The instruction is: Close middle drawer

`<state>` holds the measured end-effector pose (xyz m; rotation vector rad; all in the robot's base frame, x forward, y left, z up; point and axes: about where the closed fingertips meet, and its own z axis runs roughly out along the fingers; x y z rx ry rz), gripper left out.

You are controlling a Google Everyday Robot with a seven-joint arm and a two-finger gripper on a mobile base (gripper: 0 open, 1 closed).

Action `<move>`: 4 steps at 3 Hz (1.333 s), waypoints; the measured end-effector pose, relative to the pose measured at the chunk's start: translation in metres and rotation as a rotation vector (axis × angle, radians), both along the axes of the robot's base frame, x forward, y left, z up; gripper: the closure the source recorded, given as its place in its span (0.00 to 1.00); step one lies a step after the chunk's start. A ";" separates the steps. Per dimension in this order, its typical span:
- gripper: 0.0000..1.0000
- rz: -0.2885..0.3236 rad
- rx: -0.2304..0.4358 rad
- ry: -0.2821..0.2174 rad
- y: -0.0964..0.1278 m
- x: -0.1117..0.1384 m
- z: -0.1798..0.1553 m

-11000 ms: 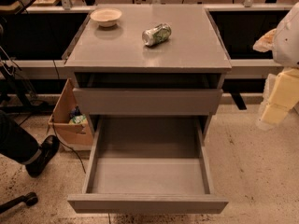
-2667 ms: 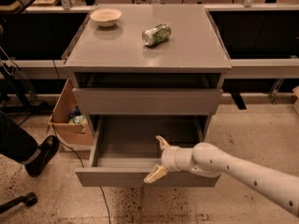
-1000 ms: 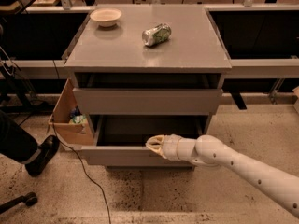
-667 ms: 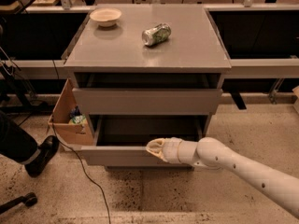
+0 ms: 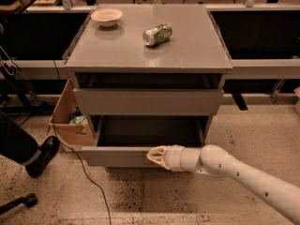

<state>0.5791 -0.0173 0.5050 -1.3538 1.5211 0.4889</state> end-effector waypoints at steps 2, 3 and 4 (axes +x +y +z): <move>1.00 -0.085 -0.034 0.038 -0.017 0.006 -0.040; 1.00 -0.182 -0.044 0.043 -0.040 0.017 -0.075; 1.00 -0.260 -0.037 0.011 -0.055 0.034 -0.093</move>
Offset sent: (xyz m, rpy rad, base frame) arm 0.0192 -0.0533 -0.1058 -0.0615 0.0854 -0.2354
